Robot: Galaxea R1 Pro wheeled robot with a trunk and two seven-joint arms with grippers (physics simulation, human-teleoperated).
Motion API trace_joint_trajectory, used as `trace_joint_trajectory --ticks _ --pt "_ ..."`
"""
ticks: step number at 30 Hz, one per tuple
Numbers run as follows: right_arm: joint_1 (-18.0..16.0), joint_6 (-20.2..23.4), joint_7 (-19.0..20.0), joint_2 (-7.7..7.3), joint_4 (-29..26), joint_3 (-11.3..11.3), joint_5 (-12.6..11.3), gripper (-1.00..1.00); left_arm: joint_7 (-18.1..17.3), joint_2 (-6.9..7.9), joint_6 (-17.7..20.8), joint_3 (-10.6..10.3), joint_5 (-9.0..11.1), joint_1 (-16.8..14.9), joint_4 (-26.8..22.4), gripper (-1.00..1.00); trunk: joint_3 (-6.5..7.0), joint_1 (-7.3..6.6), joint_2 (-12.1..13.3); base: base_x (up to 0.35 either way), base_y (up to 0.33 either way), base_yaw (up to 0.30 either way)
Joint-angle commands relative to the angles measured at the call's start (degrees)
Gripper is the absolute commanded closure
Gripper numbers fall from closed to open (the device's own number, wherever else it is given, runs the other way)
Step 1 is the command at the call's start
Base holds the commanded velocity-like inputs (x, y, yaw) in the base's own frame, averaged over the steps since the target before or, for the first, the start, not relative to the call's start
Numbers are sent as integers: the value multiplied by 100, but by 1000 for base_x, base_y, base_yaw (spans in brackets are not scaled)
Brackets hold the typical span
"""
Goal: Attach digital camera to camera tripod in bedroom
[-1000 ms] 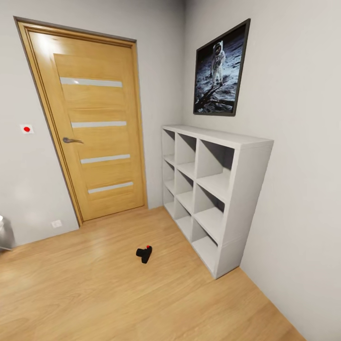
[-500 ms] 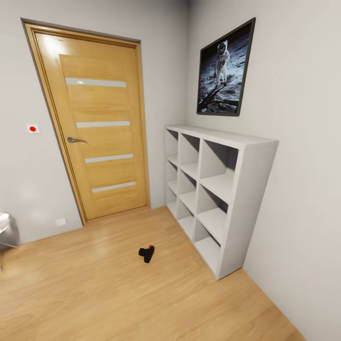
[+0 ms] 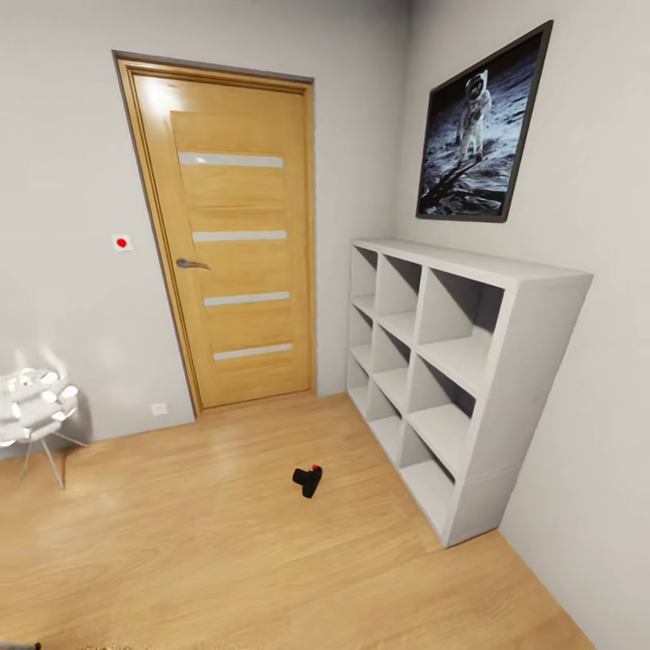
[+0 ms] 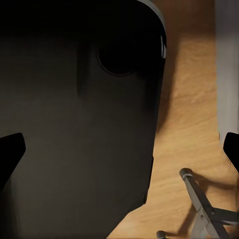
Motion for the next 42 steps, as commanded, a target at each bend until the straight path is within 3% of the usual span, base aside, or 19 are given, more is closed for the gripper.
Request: trace_joint_trajectory --ticks 1,27,32,39,42 --pt "-1 -14 -10 -1 1 1 37 -100 0 -1 -7 2 48 2 -6 -100 -4 0 -2 0 0 269" --pt "-1 -26 -18 -25 -4 -19 45 -100 8 5 -10 9 95 2 -6 -100 -4 0 -2 0 0 275" --pt "-1 -30 -20 -40 -9 -25 45 -100 9 16 -8 89 473 2 -6 -100 -4 0 -2 0 0 296" --pt "-1 -41 -26 -47 -72 -26 40 -100 2 43 -10 199 1233 2 -14 -100 -4 0 -2 0 0 299" --pt "-1 -35 -28 -50 -165 -27 31 -100 1 44 -13 206 1302 2 -15 -100 -4 0 -2 0 0 300"
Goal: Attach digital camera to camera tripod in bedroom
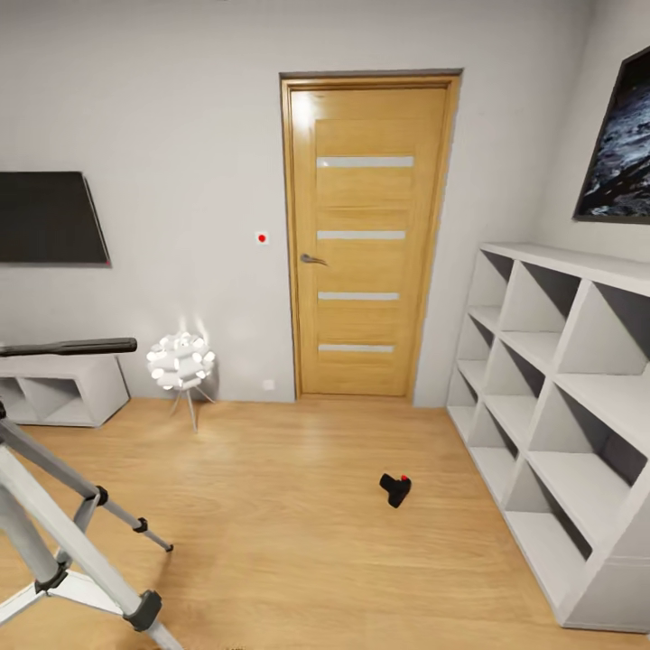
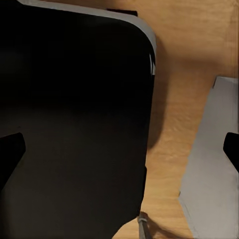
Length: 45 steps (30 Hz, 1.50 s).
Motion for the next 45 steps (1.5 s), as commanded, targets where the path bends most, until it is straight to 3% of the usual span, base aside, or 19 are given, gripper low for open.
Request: trace_joint_trajectory --ticks 1,45 --pt "-1 -10 -12 -1 -29 -1 33 -100 0 -2 -8 24 32 2 -7 -100 -4 0 -2 0 0 300" --pt "-1 17 31 5 -142 25 42 -100 2 -3 -10 29 99 2 -8 -100 -4 0 -2 0 0 300"
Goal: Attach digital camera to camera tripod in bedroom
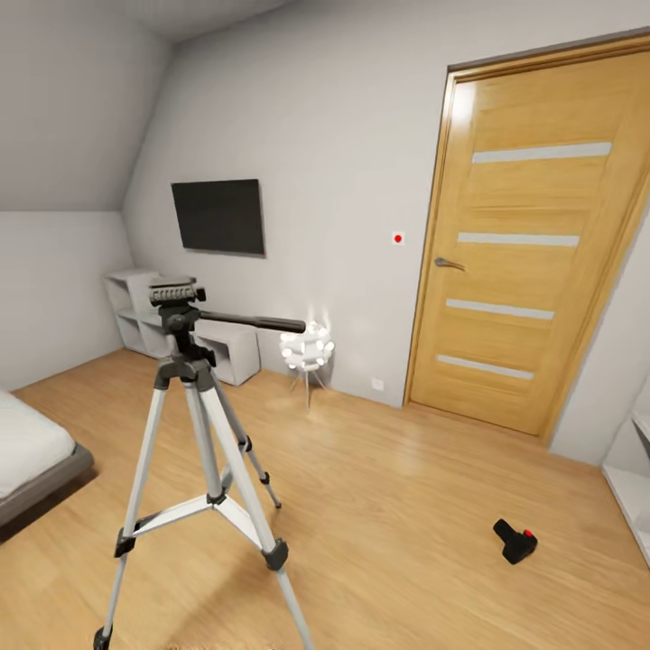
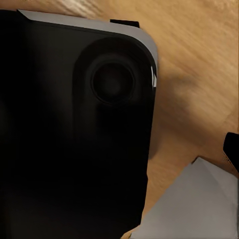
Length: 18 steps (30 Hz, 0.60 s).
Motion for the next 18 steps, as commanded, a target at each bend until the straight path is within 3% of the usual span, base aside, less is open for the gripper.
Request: trace_joint_trajectory --ticks 1,18 --pt "-1 -13 -7 -1 0 2 37 -100 2 -2 -8 23 15 2 -7 -100 -4 0 -2 0 0 300" --pt "-1 -20 -16 -5 0 2 37 -100 4 -2 -8 23 15 2 -7 -100 -4 0 -2 0 0 300"
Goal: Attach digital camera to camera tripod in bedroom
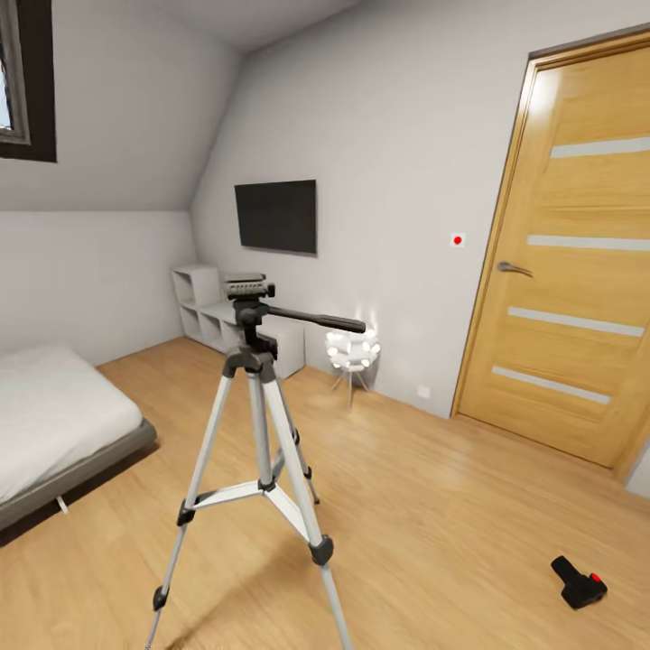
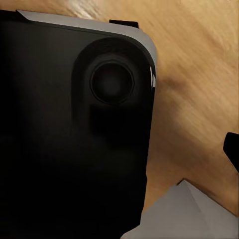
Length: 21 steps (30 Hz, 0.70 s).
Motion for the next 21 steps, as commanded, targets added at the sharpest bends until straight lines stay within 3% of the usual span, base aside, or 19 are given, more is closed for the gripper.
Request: trace_joint_trajectory --ticks 1,15,21 --pt "-1 -13 -8 -2 0 2 37 -100 1 -2 -8 23 14 2 -7 -100 -4 0 -2 0 0 300" --pt "-1 -20 -14 -5 0 2 32 -100 0 -2 -8 23 14 2 -7 -100 -4 0 -2 0 0 296" --pt "-1 -24 -15 -5 0 2 30 -100 -1 -2 -8 23 14 2 -7 -100 -4 0 -2 0 0 114"
